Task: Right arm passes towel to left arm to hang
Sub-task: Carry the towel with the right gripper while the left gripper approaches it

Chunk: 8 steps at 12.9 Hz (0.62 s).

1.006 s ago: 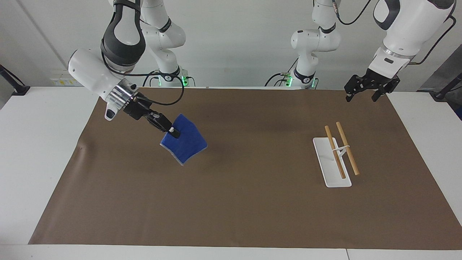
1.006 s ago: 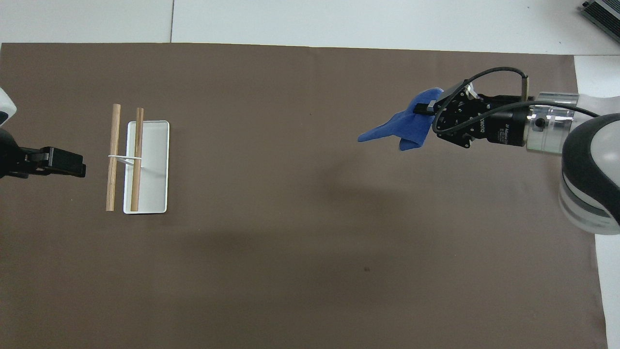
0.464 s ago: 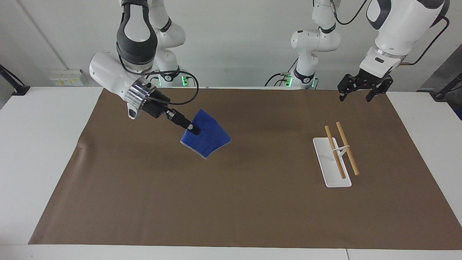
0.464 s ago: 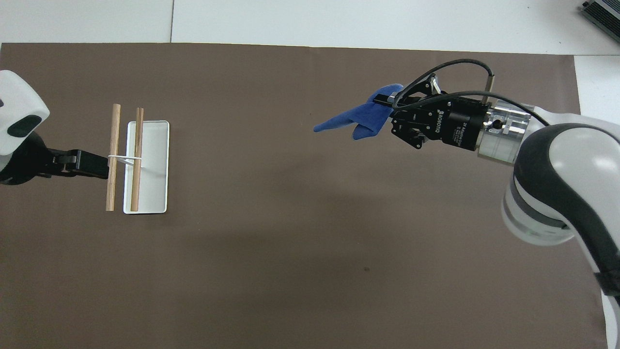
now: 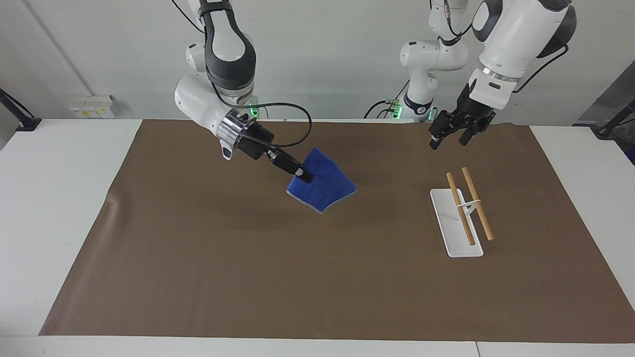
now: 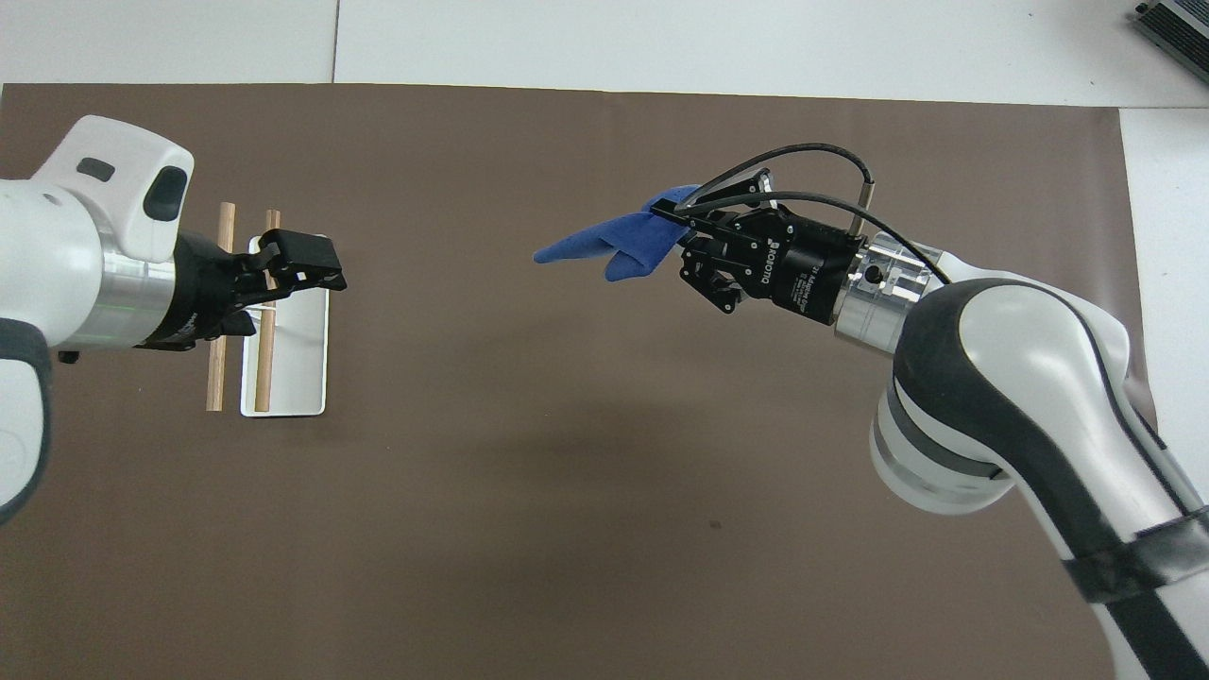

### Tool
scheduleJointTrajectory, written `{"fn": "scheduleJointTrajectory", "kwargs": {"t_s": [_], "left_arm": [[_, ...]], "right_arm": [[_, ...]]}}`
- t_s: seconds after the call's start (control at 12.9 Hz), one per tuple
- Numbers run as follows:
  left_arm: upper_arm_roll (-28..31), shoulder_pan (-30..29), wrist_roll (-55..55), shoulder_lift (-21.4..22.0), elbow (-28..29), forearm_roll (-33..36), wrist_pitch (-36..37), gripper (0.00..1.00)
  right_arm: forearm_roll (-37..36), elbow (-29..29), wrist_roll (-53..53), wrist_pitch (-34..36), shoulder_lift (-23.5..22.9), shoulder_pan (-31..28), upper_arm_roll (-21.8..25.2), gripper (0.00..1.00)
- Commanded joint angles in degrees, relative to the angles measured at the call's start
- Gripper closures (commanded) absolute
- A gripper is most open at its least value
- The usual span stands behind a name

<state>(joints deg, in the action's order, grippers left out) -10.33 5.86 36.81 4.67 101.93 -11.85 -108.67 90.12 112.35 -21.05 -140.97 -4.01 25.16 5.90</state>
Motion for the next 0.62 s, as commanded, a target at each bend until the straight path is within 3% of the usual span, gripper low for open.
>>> {"fn": "scheduleJointTrajectory", "kwargs": {"t_s": [0.0, 0.15, 0.39, 0.54], "left_arm": [[-1.1, 0.3, 11.7, 3.1, 5.6, -4.7, -9.4, 0.00], [-3.3, 0.3, 20.6, 3.4, 8.2, -6.4, -17.8, 0.00], [-6.4, 0.6, 34.2, 2.6, 12.2, -6.6, -31.0, 0.00], [-7.4, 0.8, 36.0, 1.1, 13.4, -6.7, -35.2, 0.00]], "right_arm": [[6.4, 0.8, -0.8, -1.1, -0.6, 1.6, -0.4, 1.00], [11.6, 0.7, -0.8, -4.6, -1.2, 3.7, -0.5, 1.00], [12.9, 0.7, -0.8, -5.9, -1.2, 5.0, -0.5, 1.00], [17.6, 0.7, -0.8, -6.2, -1.5, 6.5, -0.5, 1.00]]}}
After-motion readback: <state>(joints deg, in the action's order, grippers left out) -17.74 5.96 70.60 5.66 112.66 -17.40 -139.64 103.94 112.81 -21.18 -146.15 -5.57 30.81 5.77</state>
